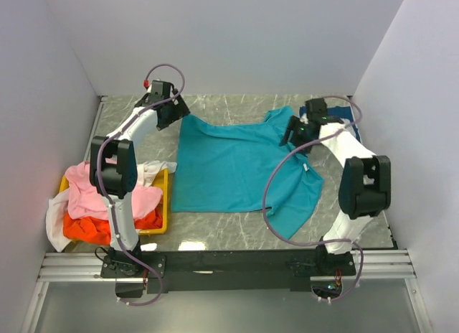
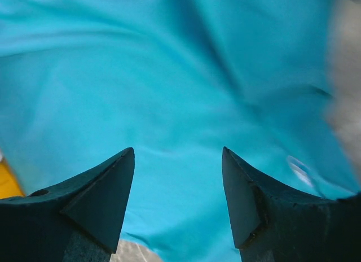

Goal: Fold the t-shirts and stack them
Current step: Flatten the tshirt out

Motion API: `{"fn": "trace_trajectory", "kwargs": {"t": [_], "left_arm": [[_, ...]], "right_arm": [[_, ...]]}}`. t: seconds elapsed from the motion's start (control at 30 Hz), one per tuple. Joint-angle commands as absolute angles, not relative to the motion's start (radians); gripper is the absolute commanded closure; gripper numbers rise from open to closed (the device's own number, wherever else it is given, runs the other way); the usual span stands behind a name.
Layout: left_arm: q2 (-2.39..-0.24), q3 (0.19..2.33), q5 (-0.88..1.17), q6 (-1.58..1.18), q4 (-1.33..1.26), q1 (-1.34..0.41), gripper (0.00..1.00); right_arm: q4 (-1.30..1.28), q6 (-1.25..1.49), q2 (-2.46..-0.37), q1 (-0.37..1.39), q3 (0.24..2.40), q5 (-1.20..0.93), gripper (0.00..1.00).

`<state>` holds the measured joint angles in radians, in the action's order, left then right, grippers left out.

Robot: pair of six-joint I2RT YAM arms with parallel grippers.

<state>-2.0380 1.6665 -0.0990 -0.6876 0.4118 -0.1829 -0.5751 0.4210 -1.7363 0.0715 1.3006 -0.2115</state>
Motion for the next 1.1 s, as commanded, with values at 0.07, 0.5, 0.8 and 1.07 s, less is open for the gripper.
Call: {"fn": "trace_trajectory", "kwargs": {"t": [0.07,0.5,0.8,1.07], "left_arm": [[-2.063,1.750,-0.058,-0.661,0.426,-0.173,0.02],[-2.171,1.850,-0.008,-0.635,0.462,-0.133,0.02],[-2.220,1.896,0.044,-0.620,0.472,-0.072,0.01],[-2.282,1.979,0.101,-0.609,0.479,-0.015,0.00]], "right_arm": [[-0.543,0.428,-1.905,0.144,1.463,-0.242,0.31],[-0.673,0.419,-2.163,0.149,1.735,-0.126,0.32],[-0.844,0.422,-2.279,0.158,1.861,-0.014,0.35],[-0.937,0.429,-2.336,0.160,1.942,-0.002,0.43]]}}
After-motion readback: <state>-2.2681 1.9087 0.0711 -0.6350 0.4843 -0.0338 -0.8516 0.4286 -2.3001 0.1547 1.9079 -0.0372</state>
